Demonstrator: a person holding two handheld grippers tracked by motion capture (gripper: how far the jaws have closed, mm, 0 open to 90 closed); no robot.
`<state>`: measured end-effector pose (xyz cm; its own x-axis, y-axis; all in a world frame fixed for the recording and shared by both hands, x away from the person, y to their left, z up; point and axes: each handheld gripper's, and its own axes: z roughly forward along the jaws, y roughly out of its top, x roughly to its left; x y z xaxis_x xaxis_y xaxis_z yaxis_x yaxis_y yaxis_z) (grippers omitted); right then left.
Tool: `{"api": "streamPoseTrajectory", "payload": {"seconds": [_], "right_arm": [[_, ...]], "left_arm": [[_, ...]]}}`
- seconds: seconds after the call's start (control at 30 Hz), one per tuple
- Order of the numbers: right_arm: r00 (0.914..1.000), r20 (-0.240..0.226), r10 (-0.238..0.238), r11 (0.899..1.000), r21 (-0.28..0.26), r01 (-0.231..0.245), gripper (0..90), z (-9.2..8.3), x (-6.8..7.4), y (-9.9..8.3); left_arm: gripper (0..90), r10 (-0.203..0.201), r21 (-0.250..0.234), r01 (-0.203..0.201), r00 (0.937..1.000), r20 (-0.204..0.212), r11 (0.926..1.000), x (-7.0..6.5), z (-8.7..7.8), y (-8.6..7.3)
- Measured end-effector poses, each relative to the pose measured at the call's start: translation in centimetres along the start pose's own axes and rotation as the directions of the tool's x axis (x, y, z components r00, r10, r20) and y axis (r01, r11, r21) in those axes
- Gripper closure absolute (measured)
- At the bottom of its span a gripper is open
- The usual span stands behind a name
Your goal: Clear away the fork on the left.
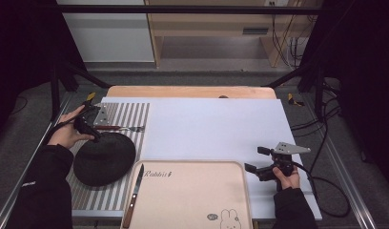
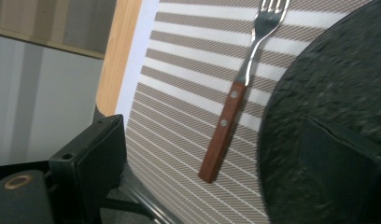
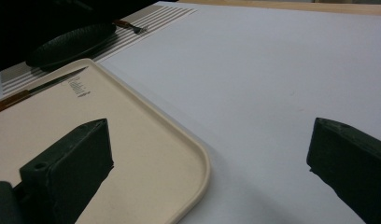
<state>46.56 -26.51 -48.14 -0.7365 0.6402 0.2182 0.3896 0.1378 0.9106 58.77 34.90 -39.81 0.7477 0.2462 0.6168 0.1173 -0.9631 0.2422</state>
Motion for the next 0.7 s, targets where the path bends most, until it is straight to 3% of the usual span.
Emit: {"api": "streamPoseTrajectory", "payload": {"seconds": [0.13,0.37,0.53,0.7], "right_arm": [[1.0000,0.002,0.002,1.000,0.002,-0.002,0.4,0.0,0.0,0.0],[1.0000,0.005,0.005,1.000,0.007,-0.005,0.4,0.0,-0.1,-0.1],[1.0000,0.007,0.004,1.000,0.008,-0.004,0.4,0.1,-0.1,-0.1],[1.0000,0.008,0.004,1.000,0.009,-0.004,0.4,0.1,-0.1,-0.1]], "left_arm": [[12.8,0.050,0.036,-0.050,0.9987,0.009,0.9981,0.1,1.1,-0.3],[18.7,0.071,0.102,-0.070,0.9974,-0.009,0.9923,0.6,2.5,-1.0],[24.9,0.099,0.103,-0.097,0.9951,-0.008,0.9899,0.8,3.1,-1.2],[29.4,0.148,0.128,-0.149,0.9888,0.021,0.9804,0.8,4.0,-1.4]]}}
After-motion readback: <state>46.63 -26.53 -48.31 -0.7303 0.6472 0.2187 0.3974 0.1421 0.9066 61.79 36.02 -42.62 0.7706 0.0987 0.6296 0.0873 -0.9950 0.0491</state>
